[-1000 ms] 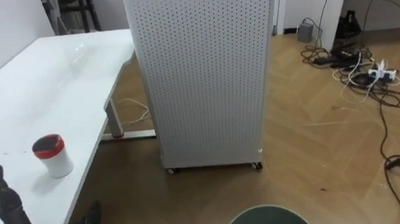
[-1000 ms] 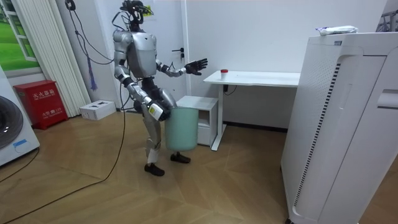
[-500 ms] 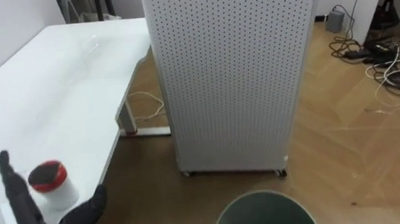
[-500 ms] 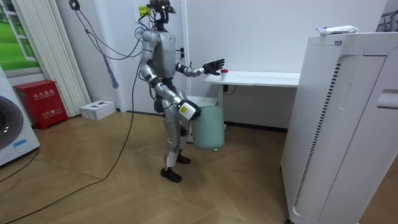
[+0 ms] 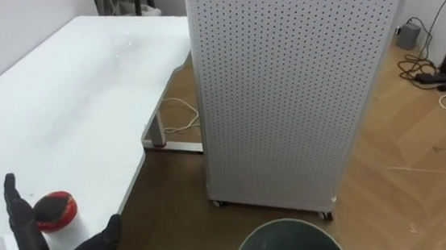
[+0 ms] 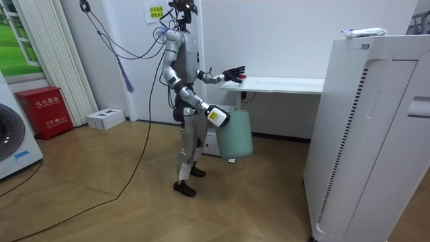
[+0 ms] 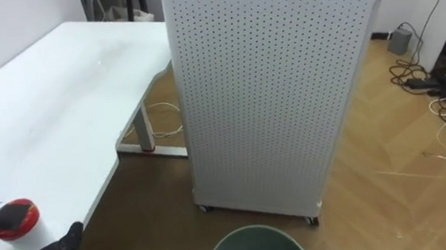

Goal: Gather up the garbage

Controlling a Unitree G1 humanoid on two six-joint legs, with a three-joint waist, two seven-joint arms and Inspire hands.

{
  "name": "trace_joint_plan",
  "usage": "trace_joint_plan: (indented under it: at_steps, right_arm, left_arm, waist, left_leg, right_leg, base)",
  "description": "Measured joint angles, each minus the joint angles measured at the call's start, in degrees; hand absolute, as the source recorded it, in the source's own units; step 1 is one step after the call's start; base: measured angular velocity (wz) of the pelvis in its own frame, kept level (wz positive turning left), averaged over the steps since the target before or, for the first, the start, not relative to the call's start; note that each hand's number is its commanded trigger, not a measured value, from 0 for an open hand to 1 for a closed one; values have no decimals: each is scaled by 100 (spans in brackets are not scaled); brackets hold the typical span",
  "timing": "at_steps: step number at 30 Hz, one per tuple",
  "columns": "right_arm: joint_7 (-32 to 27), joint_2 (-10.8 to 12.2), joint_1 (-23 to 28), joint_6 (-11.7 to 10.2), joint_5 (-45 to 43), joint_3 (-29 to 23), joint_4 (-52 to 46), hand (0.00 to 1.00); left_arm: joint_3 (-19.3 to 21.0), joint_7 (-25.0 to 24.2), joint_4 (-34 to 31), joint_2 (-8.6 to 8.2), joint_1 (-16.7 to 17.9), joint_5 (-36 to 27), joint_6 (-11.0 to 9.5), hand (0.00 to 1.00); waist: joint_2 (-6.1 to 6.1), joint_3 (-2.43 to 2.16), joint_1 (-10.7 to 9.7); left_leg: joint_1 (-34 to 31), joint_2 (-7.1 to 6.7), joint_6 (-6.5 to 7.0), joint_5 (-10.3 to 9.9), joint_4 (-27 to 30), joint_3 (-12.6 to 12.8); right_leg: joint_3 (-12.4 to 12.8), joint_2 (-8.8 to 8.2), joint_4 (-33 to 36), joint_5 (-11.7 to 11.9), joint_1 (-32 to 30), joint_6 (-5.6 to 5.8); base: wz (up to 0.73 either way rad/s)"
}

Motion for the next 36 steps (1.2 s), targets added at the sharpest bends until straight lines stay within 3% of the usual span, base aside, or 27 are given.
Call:
trace_joint_plan:
  at_steps: [10,15,19,23,36]
  right_arm:
    - [105,1,30,80,-104,139,-25,100]
    - [99,0,75,98,-99,138,-43,100]
    - [96,-4,119,98,-109,139,-93,100]
    - [102,-9,140,98,-125,201,-93,100]
    - [283,-9,169,106,-123,260,-108,100]
  left_arm:
    - [81,2,1,3,78,-2,5,0]
    - [113,4,2,0,159,-10,86,0]
    - [117,9,136,1,174,-331,94,0]
    - [110,-11,527,2,174,-696,111,0]
    - [112,-268,799,66,-5,-980,146,0]
  waist:
    - [-95,22,151]
    - [-155,64,243]
    - [-155,63,267]
    - [-157,61,263]
    - [-117,67,85]
  left_leg:
    - [11,10,1,0,-53,-6]
    - [95,15,1,0,-113,-16]
    - [101,15,1,0,-116,-23]
    - [106,17,1,0,-109,-24]
    - [183,11,-6,-8,-131,-94]
  right_leg:
    - [-48,35,-228,88,94,17]
    - [-84,56,-309,111,217,20]
    - [-102,57,-327,123,226,21]
    - [-80,66,-355,136,241,23]
    - [-91,80,-361,140,395,19]
  base:
    - [0]
    - [3]
    - [0]
    - [0]
    - [4]
